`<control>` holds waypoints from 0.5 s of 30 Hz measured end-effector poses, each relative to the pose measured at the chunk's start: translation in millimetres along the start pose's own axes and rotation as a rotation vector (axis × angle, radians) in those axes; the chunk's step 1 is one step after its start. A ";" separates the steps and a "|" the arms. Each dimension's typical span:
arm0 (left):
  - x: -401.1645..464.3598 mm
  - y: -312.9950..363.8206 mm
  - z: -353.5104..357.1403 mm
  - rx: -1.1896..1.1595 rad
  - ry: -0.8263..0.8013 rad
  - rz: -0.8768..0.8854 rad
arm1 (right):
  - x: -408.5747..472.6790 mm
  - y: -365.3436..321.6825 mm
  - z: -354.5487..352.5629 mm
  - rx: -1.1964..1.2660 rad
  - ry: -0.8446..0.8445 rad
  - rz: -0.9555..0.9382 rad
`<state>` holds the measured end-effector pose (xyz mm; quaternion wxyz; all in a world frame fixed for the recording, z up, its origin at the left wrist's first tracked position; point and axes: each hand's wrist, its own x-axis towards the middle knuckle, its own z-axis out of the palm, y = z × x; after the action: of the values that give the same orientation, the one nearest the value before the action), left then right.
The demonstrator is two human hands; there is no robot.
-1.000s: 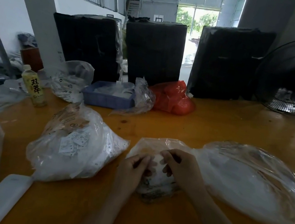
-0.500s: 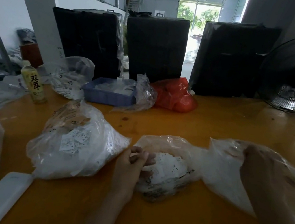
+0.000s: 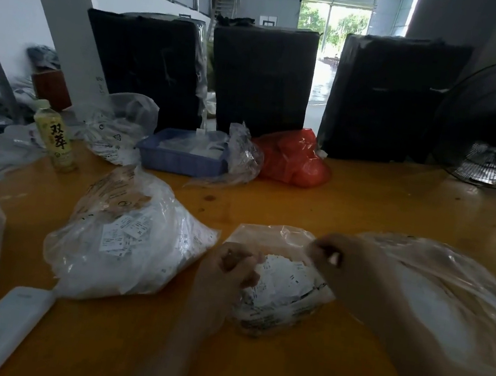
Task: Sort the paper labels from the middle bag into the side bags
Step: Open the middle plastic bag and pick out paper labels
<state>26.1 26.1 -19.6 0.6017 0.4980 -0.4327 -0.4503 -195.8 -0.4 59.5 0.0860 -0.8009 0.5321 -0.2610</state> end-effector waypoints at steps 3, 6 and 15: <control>-2.3 -0.9 0.8 0.310 -0.098 0.054 | 11.4 -25.6 31.6 0.288 -0.274 -0.143; -4.4 -1.3 2.2 0.389 -0.119 0.034 | 17.2 -26.3 56.5 0.353 -0.245 -0.157; -5.4 0.5 3.2 0.299 -0.080 -0.029 | 14.5 -5.1 72.1 0.470 0.002 0.032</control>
<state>21.9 30.8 -19.1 0.4968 0.5698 -0.5112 -0.4090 -150.7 -21.3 5.2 0.2738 -0.7500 0.4694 -0.3771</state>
